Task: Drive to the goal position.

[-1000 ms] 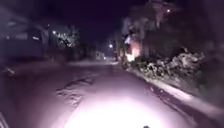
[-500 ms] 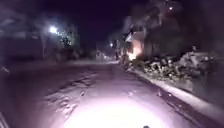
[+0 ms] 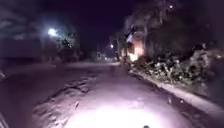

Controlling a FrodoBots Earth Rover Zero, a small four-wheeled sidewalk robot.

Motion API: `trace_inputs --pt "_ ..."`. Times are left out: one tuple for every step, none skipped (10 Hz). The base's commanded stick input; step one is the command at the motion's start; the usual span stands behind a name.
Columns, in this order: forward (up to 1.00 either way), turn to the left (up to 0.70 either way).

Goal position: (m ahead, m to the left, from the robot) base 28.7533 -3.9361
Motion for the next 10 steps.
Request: trace_inputs --pt "0.70 0.00" --pt "0.70 0.00" --pt "0.70 0.00" --pt "0.70 0.00" --pt "0.70 0.00" --pt "0.70 0.00" --pt "0.70 0.00" --pt "0.70 0.00" --pt "0.70 0.00" --pt "0.70 0.00"
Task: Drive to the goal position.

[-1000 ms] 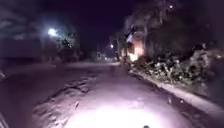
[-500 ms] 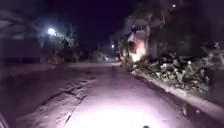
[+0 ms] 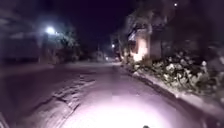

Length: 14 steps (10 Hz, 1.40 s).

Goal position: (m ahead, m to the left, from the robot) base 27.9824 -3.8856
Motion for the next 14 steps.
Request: trace_inputs --pt "0.70 0.00" --pt "0.70 0.00" --pt "0.70 0.00" --pt "0.70 0.00" --pt "0.70 0.00" --pt "0.70 0.00" --pt "0.70 0.00" --pt "0.70 0.00" --pt "0.70 0.00" --pt "0.70 0.00" --pt "0.70 0.00" --pt "0.70 0.00" --pt "0.70 0.00" --pt "0.70 0.00"
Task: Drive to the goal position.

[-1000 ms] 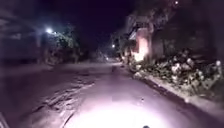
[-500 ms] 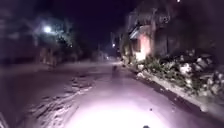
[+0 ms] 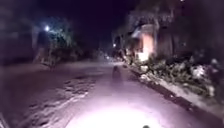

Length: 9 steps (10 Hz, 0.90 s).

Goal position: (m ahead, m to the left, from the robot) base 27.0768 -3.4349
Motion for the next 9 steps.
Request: trace_inputs --pt "0.70 0.00" --pt "0.70 0.00" --pt "0.70 0.00" --pt "0.70 0.00" --pt "0.70 0.00" --pt "0.70 0.00" --pt "0.70 -0.13" --pt "0.70 -0.25" --pt "0.70 -0.25"
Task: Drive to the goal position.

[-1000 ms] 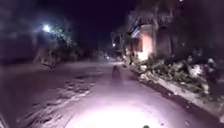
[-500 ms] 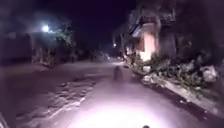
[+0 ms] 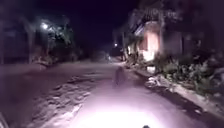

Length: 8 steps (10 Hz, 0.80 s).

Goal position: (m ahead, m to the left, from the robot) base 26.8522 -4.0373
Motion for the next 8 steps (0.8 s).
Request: trace_inputs --pt "0.70 0.00" --pt "0.70 0.00" --pt "0.70 0.00" --pt "0.70 -0.10" --pt "0.70 -0.26" --pt "0.70 -0.20" --pt "0.70 0.00" --pt "0.70 0.00"
